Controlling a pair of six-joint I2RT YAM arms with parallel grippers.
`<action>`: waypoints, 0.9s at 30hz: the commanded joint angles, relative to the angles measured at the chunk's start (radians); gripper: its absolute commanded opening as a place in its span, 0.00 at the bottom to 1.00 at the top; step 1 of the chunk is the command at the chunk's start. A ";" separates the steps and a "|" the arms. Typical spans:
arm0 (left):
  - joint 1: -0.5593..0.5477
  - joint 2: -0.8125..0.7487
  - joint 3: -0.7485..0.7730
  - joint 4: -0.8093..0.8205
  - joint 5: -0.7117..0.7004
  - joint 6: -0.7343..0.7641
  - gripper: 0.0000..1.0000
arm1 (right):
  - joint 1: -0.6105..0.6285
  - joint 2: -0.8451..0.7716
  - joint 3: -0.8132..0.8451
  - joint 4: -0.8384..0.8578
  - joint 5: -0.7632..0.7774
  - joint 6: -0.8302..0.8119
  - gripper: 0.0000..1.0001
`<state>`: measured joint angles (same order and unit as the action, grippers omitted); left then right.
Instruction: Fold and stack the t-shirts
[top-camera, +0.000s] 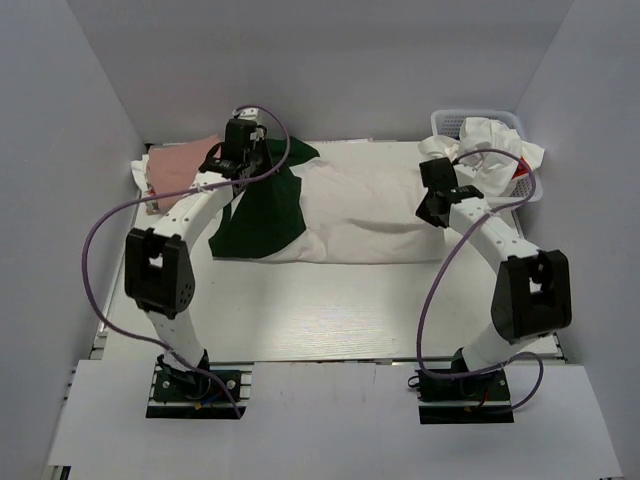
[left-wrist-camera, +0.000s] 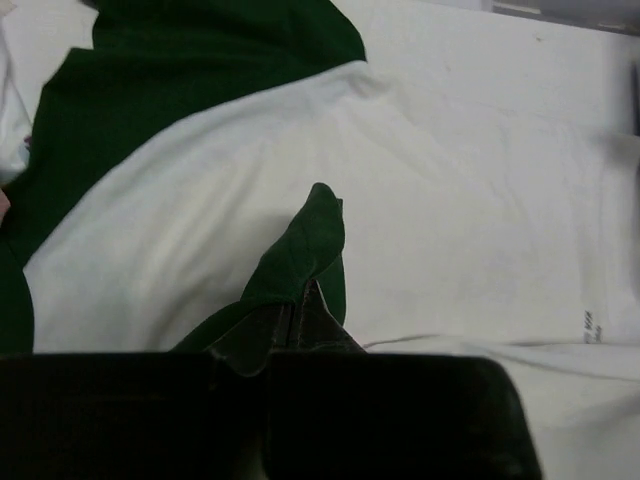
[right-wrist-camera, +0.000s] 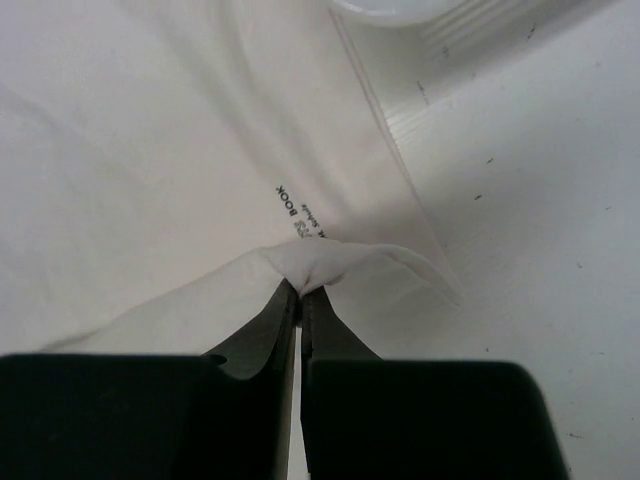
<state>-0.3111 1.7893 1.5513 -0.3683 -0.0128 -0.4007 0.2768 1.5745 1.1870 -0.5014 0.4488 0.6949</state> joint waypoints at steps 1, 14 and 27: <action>0.041 0.079 0.073 0.058 0.019 0.066 0.00 | -0.025 0.067 0.106 -0.028 0.076 -0.011 0.00; 0.153 0.553 0.589 -0.001 0.059 0.066 0.19 | -0.091 0.375 0.341 -0.154 0.076 0.031 0.13; 0.162 0.341 0.285 -0.003 0.162 0.048 1.00 | -0.022 0.191 0.157 -0.023 -0.102 -0.106 0.90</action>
<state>-0.1337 2.3192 1.9934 -0.3542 0.1329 -0.3492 0.2386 1.8309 1.4014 -0.5743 0.4042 0.6178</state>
